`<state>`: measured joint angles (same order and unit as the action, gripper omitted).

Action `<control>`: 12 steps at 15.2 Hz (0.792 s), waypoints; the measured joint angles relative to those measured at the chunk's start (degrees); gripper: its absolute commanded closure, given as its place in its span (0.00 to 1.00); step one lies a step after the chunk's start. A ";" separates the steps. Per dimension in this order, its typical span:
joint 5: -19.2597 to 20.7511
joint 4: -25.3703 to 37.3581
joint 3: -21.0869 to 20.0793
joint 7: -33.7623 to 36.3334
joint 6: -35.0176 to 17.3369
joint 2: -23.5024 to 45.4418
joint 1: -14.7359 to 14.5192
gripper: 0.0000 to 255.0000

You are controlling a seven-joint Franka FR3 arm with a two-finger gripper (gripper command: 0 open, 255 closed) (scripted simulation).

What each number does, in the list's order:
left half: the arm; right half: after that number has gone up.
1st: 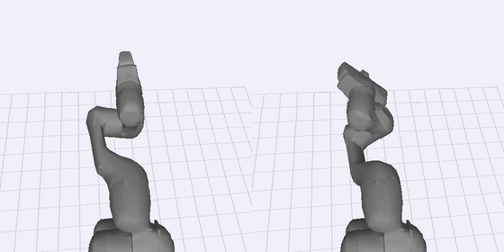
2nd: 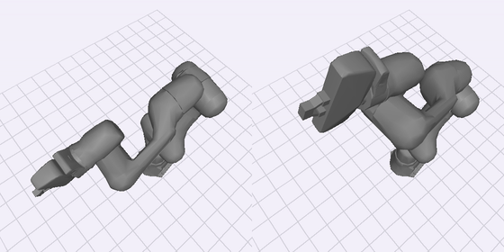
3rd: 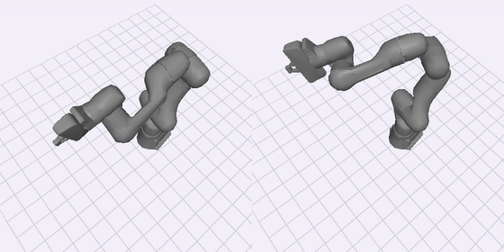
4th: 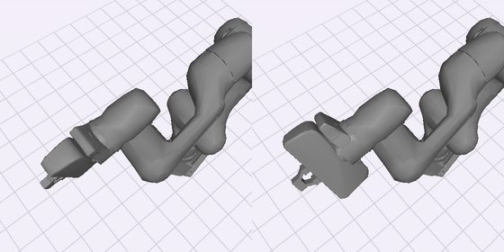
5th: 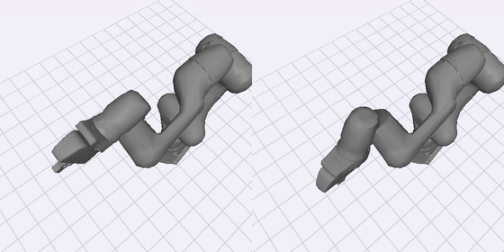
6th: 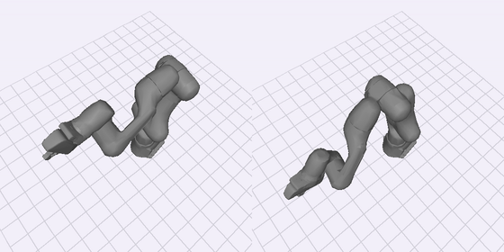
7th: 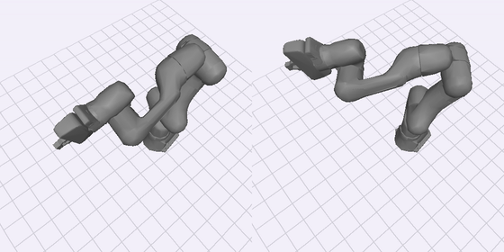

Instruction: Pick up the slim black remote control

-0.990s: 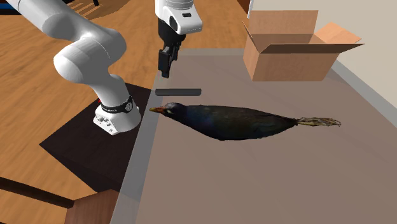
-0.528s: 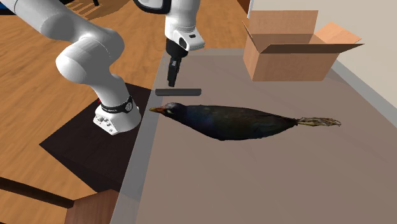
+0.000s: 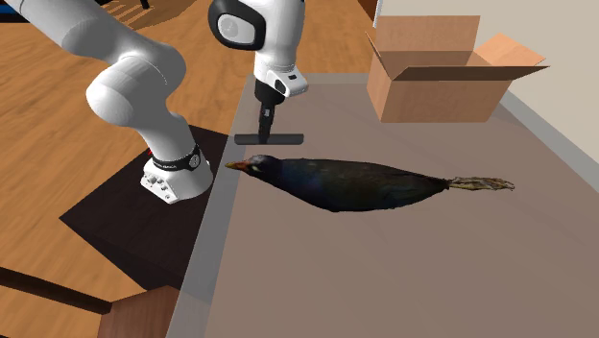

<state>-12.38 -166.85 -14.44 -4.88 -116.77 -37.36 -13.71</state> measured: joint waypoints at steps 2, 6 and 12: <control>-0.19 -0.83 -0.27 -0.14 -2.39 1.57 0.06 0.00; 0.87 -1.12 -0.40 -0.17 -3.73 2.54 0.21 1.00; 1.48 -1.07 -0.28 -0.23 -3.63 2.36 0.34 1.00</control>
<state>-10.90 -167.92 -14.72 -5.10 -120.40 -35.01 -13.37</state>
